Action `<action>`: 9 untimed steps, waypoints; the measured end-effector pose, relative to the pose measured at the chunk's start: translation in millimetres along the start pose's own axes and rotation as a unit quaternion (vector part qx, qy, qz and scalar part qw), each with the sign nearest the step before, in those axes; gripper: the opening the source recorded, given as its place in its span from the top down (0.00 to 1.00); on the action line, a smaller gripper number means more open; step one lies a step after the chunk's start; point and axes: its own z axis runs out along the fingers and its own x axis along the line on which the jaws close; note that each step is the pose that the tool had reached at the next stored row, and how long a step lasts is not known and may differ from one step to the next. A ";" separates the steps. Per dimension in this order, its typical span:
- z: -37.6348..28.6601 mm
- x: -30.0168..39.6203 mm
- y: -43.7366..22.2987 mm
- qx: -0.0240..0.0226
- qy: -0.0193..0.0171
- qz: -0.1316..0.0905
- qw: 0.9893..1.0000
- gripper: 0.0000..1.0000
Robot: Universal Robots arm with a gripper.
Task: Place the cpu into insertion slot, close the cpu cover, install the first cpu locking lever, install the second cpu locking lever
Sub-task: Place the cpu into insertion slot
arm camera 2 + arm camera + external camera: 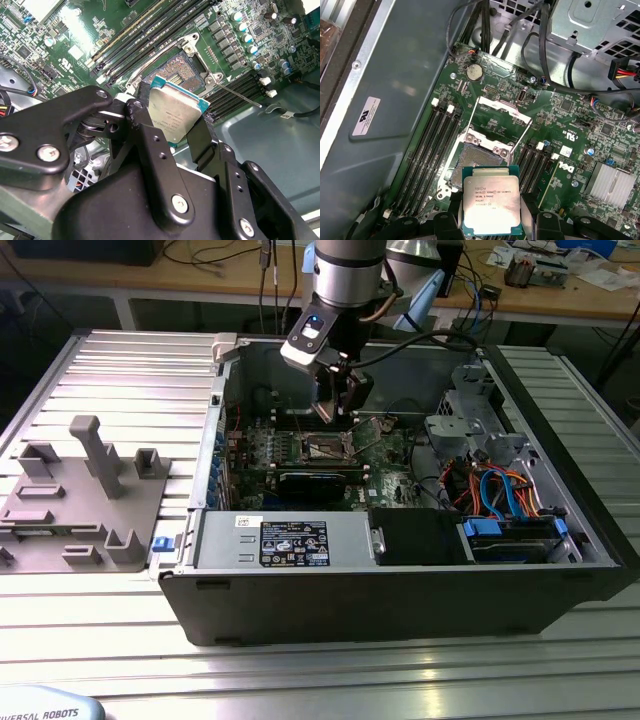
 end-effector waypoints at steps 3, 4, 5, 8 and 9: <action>0.1 0.0 0.0 0.000 0.000 0.001 1.000 0.46; 0.1 0.0 0.0 0.000 0.000 0.001 1.000 0.46; 0.2 0.0 0.0 0.000 0.000 0.001 1.000 0.46; 0.2 0.0 0.0 0.000 0.000 0.002 1.000 0.46; 0.3 0.0 0.0 0.000 0.000 0.002 1.000 0.46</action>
